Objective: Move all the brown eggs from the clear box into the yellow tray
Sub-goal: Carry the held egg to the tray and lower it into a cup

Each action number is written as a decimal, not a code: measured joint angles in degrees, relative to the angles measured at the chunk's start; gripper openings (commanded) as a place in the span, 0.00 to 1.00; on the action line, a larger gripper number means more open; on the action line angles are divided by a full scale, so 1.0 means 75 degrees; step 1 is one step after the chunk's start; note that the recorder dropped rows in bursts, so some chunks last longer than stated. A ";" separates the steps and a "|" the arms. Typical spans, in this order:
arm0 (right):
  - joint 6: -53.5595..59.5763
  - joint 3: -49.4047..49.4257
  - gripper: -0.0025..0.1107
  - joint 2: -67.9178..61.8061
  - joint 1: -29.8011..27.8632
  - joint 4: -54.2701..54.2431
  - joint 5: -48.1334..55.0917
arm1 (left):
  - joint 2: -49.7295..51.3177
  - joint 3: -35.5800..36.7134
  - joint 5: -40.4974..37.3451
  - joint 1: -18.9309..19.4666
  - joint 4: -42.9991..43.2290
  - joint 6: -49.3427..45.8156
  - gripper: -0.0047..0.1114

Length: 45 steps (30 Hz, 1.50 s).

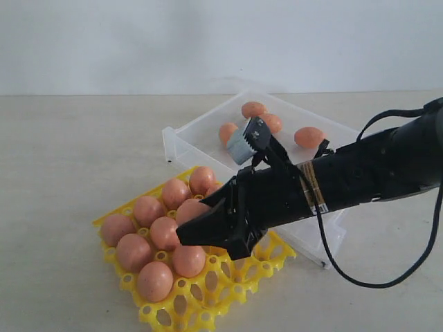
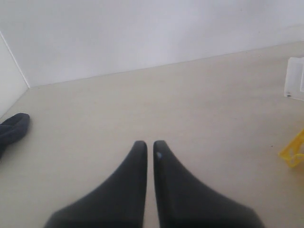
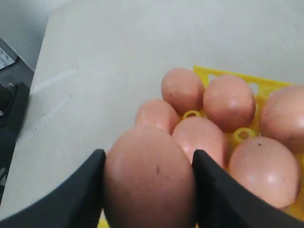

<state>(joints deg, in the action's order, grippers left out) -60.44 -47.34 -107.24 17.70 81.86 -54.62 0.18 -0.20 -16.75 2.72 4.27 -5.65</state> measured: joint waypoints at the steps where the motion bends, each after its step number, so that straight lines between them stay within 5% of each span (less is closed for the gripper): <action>1: 0.0036 0.0000 0.02 -0.0074 0.0000 0.0000 -0.0017 | 0.0000 0.0000 0.0000 0.0000 0.0000 0.0000 0.08; 30: 0.0253 0.0000 0.04 -0.0463 0.0000 -0.1014 0.1003 | 0.0000 0.0000 0.0000 0.0000 0.0000 0.0000 0.08; 38: 0.0253 0.0000 0.40 -0.0463 0.0000 -0.1019 0.1003 | 0.0000 0.0000 0.0000 0.0000 0.0000 0.0000 0.08; 45: 0.0159 0.0000 0.52 -0.0463 0.0000 -0.1019 0.1003 | 0.0000 0.0000 0.0000 0.0000 0.0000 0.0000 0.08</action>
<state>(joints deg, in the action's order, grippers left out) -59.25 -47.34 -110.71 17.70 74.22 -47.11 0.18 -0.20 -16.75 2.72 4.27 -5.65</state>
